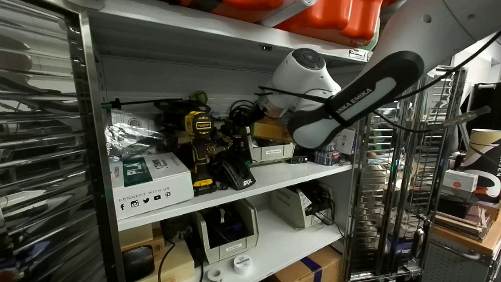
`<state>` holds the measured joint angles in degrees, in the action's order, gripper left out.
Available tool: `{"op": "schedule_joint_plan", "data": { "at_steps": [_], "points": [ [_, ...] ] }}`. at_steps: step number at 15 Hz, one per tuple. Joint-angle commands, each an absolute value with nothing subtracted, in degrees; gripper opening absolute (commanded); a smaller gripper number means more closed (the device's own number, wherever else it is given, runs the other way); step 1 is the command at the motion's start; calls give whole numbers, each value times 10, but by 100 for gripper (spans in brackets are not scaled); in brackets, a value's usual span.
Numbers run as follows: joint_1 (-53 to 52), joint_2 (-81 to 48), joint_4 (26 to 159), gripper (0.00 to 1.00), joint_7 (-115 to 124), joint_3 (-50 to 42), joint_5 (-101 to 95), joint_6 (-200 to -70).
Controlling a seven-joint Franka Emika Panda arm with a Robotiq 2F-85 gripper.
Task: Put the black cable inside the tool box on the first shelf
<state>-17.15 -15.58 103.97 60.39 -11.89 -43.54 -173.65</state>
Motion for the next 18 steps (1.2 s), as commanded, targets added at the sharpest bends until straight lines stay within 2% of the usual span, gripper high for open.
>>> {"op": "schedule_joint_plan", "data": {
  "at_steps": [1, 5, 7, 12, 13, 15, 16, 18],
  "points": [
    [-157, -29, 1174, 100, 575, -120, -442, -1707],
    [-148, 84, 1278, 100, 504, -119, -387, -1667],
    [-173, 143, 1330, 100, 406, -130, -296, -1617],
    [-232, 249, 1325, 100, 195, -173, -111, -1364],
    [-158, 250, 1308, 100, 146, -107, -51, -1317],
    [-126, 251, 1251, 100, 115, -86, -14, -1216],
    [-104, 245, 1300, 100, 127, -66, -16, -1283],
    [-85, 255, 1270, 100, 108, -58, -3, -1231]
  ]
}}
